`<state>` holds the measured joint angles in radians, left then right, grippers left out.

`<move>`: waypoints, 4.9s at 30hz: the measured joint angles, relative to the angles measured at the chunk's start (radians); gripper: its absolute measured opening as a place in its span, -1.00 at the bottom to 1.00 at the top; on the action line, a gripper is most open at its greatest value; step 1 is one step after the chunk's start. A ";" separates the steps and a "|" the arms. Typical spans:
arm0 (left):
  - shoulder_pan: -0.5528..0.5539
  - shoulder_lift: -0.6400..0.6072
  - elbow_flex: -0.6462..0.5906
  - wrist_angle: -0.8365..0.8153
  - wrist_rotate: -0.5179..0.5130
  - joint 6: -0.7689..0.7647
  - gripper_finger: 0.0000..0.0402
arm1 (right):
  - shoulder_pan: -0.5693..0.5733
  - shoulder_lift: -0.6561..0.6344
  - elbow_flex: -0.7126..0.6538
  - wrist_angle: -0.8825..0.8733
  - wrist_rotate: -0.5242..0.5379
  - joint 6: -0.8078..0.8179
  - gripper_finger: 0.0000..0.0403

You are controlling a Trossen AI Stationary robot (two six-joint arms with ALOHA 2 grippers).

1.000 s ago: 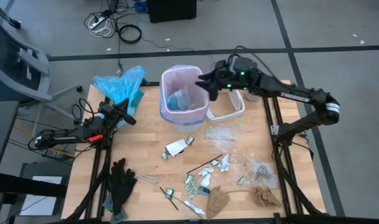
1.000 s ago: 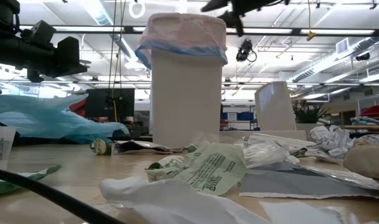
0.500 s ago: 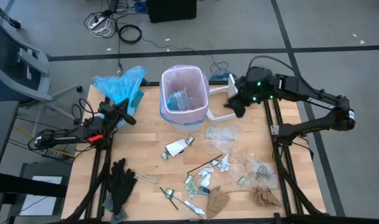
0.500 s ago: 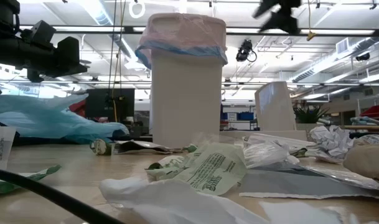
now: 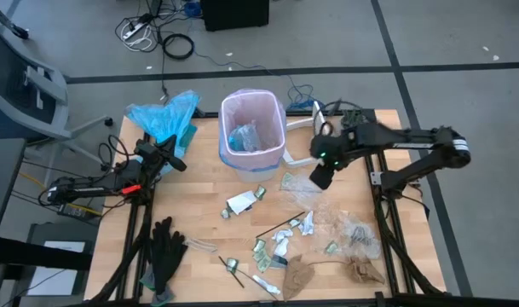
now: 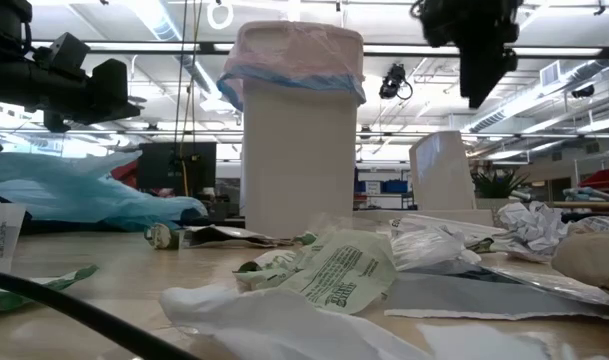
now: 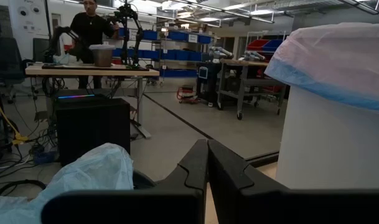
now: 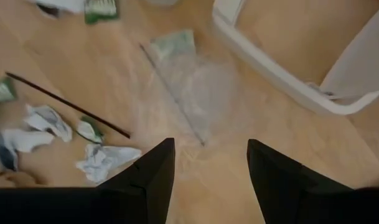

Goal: Place trash/remove bag and relplace
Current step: Put the clear cellophane into the trash bin, then put the blue carton paper into the trash bin

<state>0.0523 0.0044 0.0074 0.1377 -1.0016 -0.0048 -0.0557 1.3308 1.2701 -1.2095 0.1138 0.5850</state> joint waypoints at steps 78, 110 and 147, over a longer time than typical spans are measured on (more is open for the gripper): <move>0.000 0.000 0.000 0.001 0.000 0.000 -0.90 | 0.025 0.095 0.271 0.761 -0.134 -0.658 -1.00; 0.000 0.001 0.000 0.001 0.000 0.000 -0.90 | -0.288 0.278 0.299 0.819 -0.190 -0.460 -0.56; -0.001 0.001 0.099 0.054 0.491 -0.141 -0.90 | -0.170 -0.017 0.441 0.167 0.030 -0.028 -0.18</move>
<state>0.0517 0.0055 0.1067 0.1914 -0.5110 -0.1459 -0.2258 1.3140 1.7111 -1.0427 0.1441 0.5571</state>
